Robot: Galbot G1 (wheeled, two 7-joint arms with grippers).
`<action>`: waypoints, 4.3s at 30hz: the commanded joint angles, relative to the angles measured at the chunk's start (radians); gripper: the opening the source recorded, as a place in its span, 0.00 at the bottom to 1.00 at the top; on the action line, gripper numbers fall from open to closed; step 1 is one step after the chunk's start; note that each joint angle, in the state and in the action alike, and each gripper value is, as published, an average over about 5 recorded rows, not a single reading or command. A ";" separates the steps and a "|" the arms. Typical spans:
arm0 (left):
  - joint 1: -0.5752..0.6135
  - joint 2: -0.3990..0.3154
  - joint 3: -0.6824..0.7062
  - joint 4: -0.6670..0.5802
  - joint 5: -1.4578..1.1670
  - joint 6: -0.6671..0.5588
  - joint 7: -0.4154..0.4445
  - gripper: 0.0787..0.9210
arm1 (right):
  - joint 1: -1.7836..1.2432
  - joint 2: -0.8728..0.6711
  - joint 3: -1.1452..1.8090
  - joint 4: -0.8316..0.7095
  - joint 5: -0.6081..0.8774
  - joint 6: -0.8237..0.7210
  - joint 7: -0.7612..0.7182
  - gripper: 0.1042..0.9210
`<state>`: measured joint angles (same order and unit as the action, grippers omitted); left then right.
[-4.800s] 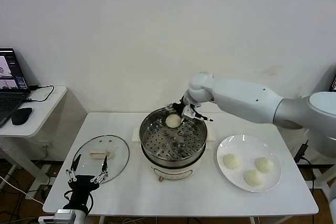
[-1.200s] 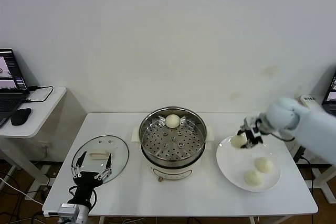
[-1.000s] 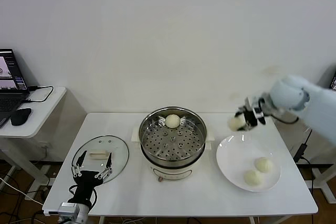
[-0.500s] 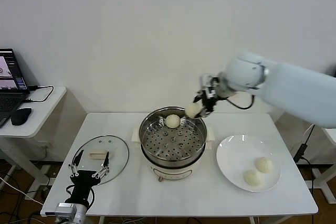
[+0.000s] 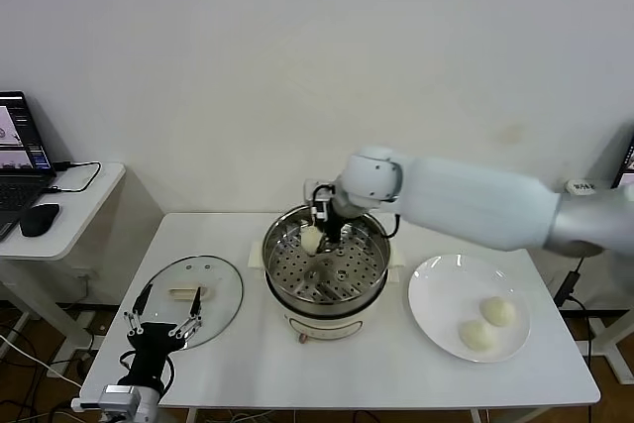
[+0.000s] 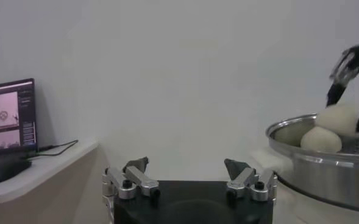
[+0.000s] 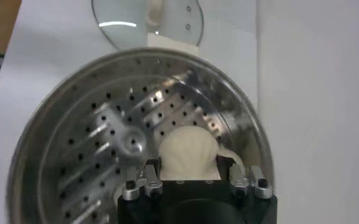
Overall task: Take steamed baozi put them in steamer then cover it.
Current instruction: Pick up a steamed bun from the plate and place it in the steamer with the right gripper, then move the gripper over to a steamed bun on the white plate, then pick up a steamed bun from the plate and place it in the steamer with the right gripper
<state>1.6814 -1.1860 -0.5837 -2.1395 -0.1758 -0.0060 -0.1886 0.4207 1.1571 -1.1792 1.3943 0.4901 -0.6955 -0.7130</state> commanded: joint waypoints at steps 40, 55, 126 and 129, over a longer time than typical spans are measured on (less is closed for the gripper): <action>-0.024 0.023 0.047 0.016 0.002 0.000 0.001 0.88 | -0.068 -0.962 0.077 0.399 -0.506 0.459 -0.431 0.88; -0.014 0.007 0.051 0.015 0.013 0.002 0.002 0.88 | -0.764 -0.964 0.601 0.358 -0.635 0.462 -0.341 0.88; -0.006 0.007 0.031 -0.013 0.009 0.000 -0.001 0.88 | 0.081 -0.740 0.251 0.230 -0.365 0.405 -0.365 0.55; -0.004 0.006 0.029 -0.015 0.009 0.000 -0.001 0.88 | 0.201 -0.665 0.164 0.229 -0.325 0.399 -0.341 0.55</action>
<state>1.6759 -1.1792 -0.5532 -2.1526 -0.1666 -0.0061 -0.1892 0.1799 0.3868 -0.7792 1.6285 0.0259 -0.2910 -1.0673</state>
